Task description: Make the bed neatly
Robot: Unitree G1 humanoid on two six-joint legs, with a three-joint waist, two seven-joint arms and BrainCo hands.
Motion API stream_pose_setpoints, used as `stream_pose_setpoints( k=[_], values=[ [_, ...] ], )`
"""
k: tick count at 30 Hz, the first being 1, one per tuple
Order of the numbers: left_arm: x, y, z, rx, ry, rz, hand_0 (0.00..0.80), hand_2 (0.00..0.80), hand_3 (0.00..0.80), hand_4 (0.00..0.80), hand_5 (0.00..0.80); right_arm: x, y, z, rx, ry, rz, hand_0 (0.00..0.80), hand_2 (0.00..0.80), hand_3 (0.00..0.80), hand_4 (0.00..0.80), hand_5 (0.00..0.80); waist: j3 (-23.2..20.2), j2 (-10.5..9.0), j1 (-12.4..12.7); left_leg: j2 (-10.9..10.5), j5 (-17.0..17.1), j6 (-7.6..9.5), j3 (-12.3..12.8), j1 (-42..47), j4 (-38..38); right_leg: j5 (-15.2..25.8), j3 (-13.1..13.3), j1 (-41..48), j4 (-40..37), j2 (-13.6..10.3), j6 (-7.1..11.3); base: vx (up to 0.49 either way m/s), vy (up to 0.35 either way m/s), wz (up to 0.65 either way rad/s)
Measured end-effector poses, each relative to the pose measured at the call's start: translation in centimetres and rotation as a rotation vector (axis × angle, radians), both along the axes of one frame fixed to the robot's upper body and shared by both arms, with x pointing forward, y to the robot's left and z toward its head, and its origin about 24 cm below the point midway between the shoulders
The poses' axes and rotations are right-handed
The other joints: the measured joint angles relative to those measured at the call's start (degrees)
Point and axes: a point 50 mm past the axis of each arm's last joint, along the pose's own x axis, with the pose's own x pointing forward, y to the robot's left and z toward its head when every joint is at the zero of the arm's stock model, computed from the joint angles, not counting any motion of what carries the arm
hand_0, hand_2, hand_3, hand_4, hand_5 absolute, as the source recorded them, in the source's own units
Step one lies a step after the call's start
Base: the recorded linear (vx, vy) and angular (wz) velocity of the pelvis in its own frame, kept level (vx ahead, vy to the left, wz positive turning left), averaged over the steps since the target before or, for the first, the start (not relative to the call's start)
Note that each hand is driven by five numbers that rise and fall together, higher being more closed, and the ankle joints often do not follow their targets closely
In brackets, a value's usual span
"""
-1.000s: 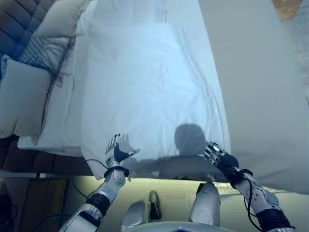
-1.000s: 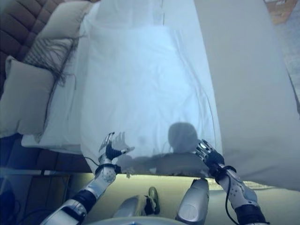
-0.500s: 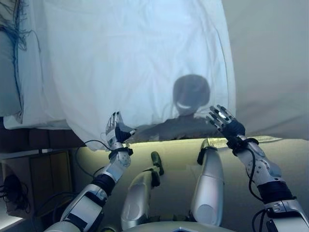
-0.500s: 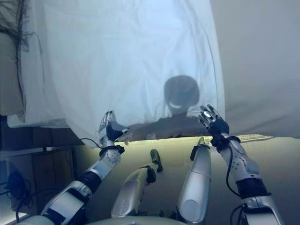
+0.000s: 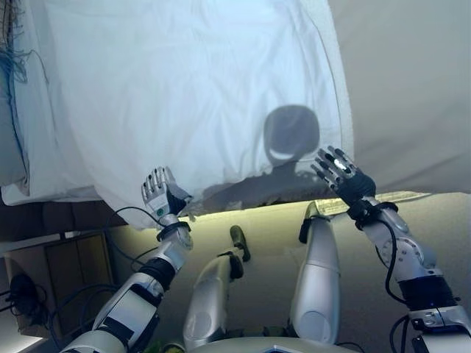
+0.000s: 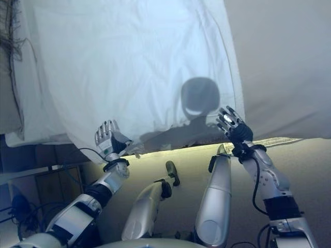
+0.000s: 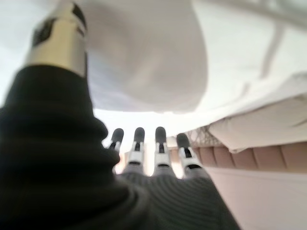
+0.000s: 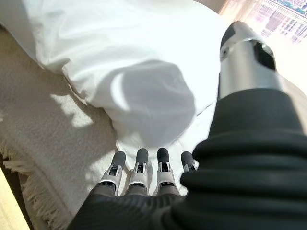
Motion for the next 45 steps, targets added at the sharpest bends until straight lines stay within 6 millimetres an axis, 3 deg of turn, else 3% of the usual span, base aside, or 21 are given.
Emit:
stream_pose_setpoints(
  k=[18,19,20,21,32,45],
  values=[
    [1.0,0.0,0.3,0.223,0.083,-0.056,0.000,0.000,0.000,0.000,0.000,0.1,-0.6,1.3,-0.039,-0.034,-0.001,0.000,0.000,0.000,0.000,0.000,0.45,1.02,-0.14,-0.61,0.23,0.07,-0.17,-2.39,-0.22,-0.03,0.74,-3.26,0.90,-0.42,-0.04,-0.049,0.001,0.01],
    [1.0,-0.1,0.3,0.236,0.093,-0.064,0.282,0.282,0.282,0.282,0.282,0.2,-0.6,1.3,-0.039,-0.035,0.001,0.000,0.000,0.000,0.000,0.000,0.49,1.01,-0.14,-0.63,0.23,0.07,-0.19,-2.46,-0.19,-0.03,0.74,-3.29,0.90,-0.43,-0.04,-0.043,-0.001,0.01],
    [1.0,-0.1,0.2,0.257,0.103,-0.071,0.442,0.442,0.442,0.442,0.442,0.3,-0.4,1.4,-0.040,-0.037,0.003,0.000,0.000,0.000,0.000,0.000,0.52,1.00,-0.18,-0.62,0.22,0.08,-0.20,-2.56,-0.17,-0.03,0.74,-3.39,0.89,-0.42,-0.03,-0.051,-0.003,0.01],
    [1.1,-0.2,0.2,0.269,0.109,-0.073,0.791,0.791,0.791,0.791,0.791,0.3,-0.3,1.5,-0.042,-0.041,0.004,0.000,0.000,0.000,0.000,0.000,0.51,1.01,-0.19,-0.61,0.22,0.08,-0.21,-2.91,-0.15,-0.03,0.74,-3.73,0.89,-0.41,-0.03,-0.045,-0.004,0.01],
    [3.0,0.1,2.7,0.311,0.048,-0.056,0.800,0.800,0.800,0.800,0.800,1.0,0.9,3.0,-0.050,-0.094,0.032,0.000,0.000,0.000,0.000,0.000,1.52,0.96,-0.45,-0.37,0.24,0.05,-0.29,-5.13,0.22,0.56,0.79,-5.70,0.79,-0.02,-0.61,-0.018,0.001,0.00],
    [2.7,0.6,2.0,0.302,0.054,-0.085,0.800,0.800,0.800,0.800,0.800,0.7,1.0,2.6,-0.036,-0.103,0.037,0.000,0.000,0.000,0.000,0.000,1.57,0.83,-0.38,-0.42,0.32,0.18,-0.29,0.17,-1.33,0.52,0.34,-0.29,-0.41,-0.15,-0.16,0.029,0.008,-0.02]
  ],
)
